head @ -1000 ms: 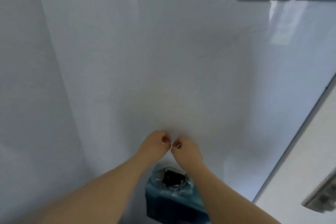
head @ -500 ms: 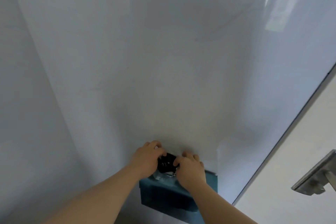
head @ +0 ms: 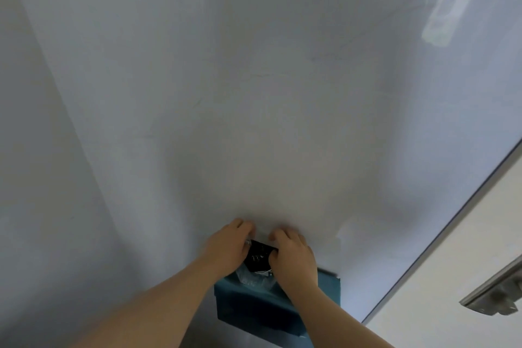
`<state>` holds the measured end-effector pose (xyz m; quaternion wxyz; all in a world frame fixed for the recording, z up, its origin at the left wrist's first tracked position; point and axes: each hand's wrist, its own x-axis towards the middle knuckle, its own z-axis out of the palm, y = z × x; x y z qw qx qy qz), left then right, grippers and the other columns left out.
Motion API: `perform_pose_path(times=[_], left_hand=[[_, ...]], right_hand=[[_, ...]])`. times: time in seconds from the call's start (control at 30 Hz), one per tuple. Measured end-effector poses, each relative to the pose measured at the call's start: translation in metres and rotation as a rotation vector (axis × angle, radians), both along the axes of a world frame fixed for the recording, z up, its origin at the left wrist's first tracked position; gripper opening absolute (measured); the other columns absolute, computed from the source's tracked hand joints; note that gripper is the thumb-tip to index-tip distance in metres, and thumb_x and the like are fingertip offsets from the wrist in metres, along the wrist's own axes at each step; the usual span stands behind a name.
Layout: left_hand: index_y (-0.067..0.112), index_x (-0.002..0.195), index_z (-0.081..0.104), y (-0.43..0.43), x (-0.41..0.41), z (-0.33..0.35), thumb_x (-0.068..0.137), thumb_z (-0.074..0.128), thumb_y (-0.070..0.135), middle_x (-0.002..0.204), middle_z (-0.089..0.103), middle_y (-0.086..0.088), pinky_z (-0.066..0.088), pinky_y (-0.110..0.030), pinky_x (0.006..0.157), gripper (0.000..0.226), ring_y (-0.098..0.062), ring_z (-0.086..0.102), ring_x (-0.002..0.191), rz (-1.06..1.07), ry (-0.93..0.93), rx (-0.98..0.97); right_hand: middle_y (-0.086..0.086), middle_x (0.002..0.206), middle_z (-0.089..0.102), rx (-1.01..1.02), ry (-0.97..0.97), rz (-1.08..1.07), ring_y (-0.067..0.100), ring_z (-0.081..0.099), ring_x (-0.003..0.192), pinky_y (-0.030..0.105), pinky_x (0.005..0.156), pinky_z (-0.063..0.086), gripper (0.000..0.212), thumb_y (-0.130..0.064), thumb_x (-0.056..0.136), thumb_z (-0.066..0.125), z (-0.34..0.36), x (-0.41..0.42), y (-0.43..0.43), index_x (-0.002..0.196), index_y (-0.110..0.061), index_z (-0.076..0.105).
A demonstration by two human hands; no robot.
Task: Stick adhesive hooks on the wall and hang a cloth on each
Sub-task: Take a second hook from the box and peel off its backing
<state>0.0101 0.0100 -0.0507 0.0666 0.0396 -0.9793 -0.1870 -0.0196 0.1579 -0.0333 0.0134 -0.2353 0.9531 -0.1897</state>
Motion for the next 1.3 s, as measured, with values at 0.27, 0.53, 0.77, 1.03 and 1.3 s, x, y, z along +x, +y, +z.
perform_pose_path(times=[0.27, 0.53, 0.77, 1.03, 1.3], left_hand=[[0.025, 0.123, 0.056, 0.001, -0.007, 0.0, 0.095, 0.043, 0.018, 0.132, 0.048, 0.003, 0.038, -0.025, 0.086, 0.032, -0.017, 0.047, 0.117, -0.029, -0.023, -0.123], [0.029, 0.052, 0.066, 0.001, -0.008, 0.006, 0.035, 0.091, 0.025, 0.067, 0.063, 0.01, 0.03, -0.013, 0.044, 0.031, -0.007, 0.059, 0.057, -0.091, 0.046, -0.275], [0.018, 0.071, 0.064, 0.005, -0.008, -0.003, 0.061, 0.076, 0.017, 0.088, 0.063, 0.002, 0.045, -0.023, 0.053, 0.016, -0.017, 0.064, 0.075, -0.072, 0.17, -0.117], [0.02, 0.084, 0.066, -0.006, -0.011, 0.016, 0.082, 0.067, 0.014, 0.101, 0.048, 0.005, 0.038, -0.019, 0.086, 0.006, -0.012, 0.048, 0.102, 0.005, 0.112, 0.335], [0.026, 0.073, 0.052, -0.001, -0.005, 0.035, 0.087, 0.061, 0.009, 0.08, 0.059, 0.005, 0.04, -0.01, 0.065, 0.024, -0.011, 0.056, 0.08, 0.154, 0.065, 0.663]], right_hand=[[0.008, 0.133, 0.044, 0.249, 0.012, -0.001, 0.027, 0.034, 0.126, 0.033, 0.098, 0.033, 0.035, -0.011, 0.094, 0.039, -0.003, -0.001, -0.007, 0.125, -0.016, 0.054], [0.01, 0.13, 0.045, 0.253, 0.067, -0.015, 0.028, 0.036, 0.125, 0.034, 0.096, 0.035, 0.031, -0.005, 0.092, 0.041, -0.007, -0.001, -0.008, 0.117, -0.01, 0.058], [0.002, 0.058, 0.058, 0.115, 0.193, -0.068, 0.02, 0.058, 0.053, 0.025, 0.039, 0.043, 0.041, -0.008, 0.017, 0.089, -0.012, 0.0, -0.009, 0.044, -0.017, 0.059], [-0.002, 0.067, 0.062, -0.146, 0.245, -0.084, 0.02, 0.063, 0.064, 0.025, 0.047, 0.049, 0.032, -0.019, 0.045, 0.092, -0.014, -0.005, -0.004, 0.054, -0.018, 0.061], [0.001, 0.109, 0.058, -0.27, 0.086, -0.148, 0.022, 0.05, 0.102, 0.024, 0.082, 0.034, 0.025, -0.034, 0.095, 0.046, 0.001, -0.005, -0.006, 0.104, -0.018, 0.064]])
